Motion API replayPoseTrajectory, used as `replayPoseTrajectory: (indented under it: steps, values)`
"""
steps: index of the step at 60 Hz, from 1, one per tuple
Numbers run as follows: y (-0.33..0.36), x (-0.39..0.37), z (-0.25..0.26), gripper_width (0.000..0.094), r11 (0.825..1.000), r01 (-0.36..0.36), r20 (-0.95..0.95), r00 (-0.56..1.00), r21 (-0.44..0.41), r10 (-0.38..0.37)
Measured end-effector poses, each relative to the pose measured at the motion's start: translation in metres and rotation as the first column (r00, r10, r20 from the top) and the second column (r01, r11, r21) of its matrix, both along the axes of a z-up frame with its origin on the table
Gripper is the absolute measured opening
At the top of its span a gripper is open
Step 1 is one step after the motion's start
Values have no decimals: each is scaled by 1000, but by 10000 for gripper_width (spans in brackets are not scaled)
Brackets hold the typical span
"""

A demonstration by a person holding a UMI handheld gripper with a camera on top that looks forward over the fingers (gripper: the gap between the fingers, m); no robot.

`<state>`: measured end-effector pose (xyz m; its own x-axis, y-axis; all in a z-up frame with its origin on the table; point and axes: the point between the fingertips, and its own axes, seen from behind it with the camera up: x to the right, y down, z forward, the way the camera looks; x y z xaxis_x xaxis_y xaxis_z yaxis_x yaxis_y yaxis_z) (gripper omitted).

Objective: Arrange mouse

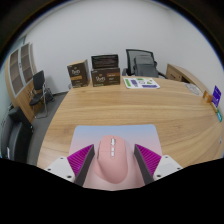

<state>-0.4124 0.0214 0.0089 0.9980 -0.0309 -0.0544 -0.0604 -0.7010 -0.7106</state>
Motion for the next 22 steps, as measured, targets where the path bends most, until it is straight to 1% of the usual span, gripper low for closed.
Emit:
replayPoseTrajectory:
  steps: [12,19,22]
  values:
    - [-65,-4,53,835,997,59,-61,997,39,-56]
    - [-112,-12,83,834,995,65,-131,990,76,-55]
    - [-135,-13,93,833,994,56,-142,989,91,-43]
